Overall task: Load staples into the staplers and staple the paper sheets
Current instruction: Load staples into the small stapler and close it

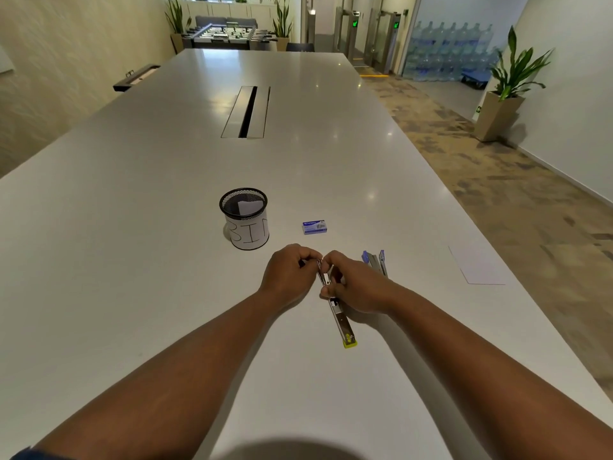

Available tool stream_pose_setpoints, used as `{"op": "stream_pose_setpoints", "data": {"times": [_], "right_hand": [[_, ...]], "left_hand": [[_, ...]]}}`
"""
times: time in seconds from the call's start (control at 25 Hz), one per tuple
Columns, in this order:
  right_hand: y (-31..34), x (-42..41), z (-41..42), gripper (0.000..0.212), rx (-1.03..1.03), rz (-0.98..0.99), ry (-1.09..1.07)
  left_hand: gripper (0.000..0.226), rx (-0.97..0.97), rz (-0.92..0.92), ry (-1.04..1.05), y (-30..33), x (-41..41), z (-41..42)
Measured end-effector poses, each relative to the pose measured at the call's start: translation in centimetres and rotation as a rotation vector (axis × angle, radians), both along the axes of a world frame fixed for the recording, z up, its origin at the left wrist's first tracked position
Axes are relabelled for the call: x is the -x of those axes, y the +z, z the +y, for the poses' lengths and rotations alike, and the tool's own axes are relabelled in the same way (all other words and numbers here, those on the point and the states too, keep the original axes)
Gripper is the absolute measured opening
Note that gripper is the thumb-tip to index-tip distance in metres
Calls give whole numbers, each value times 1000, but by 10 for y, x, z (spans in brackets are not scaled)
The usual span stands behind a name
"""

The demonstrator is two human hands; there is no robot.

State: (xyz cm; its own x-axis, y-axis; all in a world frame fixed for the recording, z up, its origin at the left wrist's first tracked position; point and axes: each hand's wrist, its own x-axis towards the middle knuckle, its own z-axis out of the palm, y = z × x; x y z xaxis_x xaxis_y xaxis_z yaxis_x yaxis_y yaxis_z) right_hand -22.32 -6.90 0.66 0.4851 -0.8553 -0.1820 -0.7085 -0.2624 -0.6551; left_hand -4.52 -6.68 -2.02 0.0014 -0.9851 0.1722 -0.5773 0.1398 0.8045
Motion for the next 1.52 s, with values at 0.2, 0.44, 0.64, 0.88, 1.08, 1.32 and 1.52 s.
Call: {"op": "stream_pose_setpoints", "data": {"times": [0.2, 0.44, 0.64, 0.88, 1.08, 1.32, 1.52], "right_hand": [[-14, 0, 20, 28, 207, -96, -124], [-23, -2, 32, 32, 280, -168, -236], [-26, -4, 32, 35, 293, -184, -225], [-27, -3, 32, 26, 303, -190, -214], [-11, 0, 23, 39, 246, -360, -237], [14, 5, -35, 27, 420, -64, -304], [15, 5, -88, 41, 395, 139, -223]], "left_hand": [[14, -13, 0, 33, -4, 1, -1], [12, -34, 6, 70, -1, 6, 0], [11, -41, 20, 82, -3, 5, -3], [8, -40, 32, 83, -3, 6, -2], [11, 44, 89, 102, -4, 7, -7], [39, 90, -77, 131, -7, 5, -52], [52, 49, -197, 90, -13, -1, -95]]}}
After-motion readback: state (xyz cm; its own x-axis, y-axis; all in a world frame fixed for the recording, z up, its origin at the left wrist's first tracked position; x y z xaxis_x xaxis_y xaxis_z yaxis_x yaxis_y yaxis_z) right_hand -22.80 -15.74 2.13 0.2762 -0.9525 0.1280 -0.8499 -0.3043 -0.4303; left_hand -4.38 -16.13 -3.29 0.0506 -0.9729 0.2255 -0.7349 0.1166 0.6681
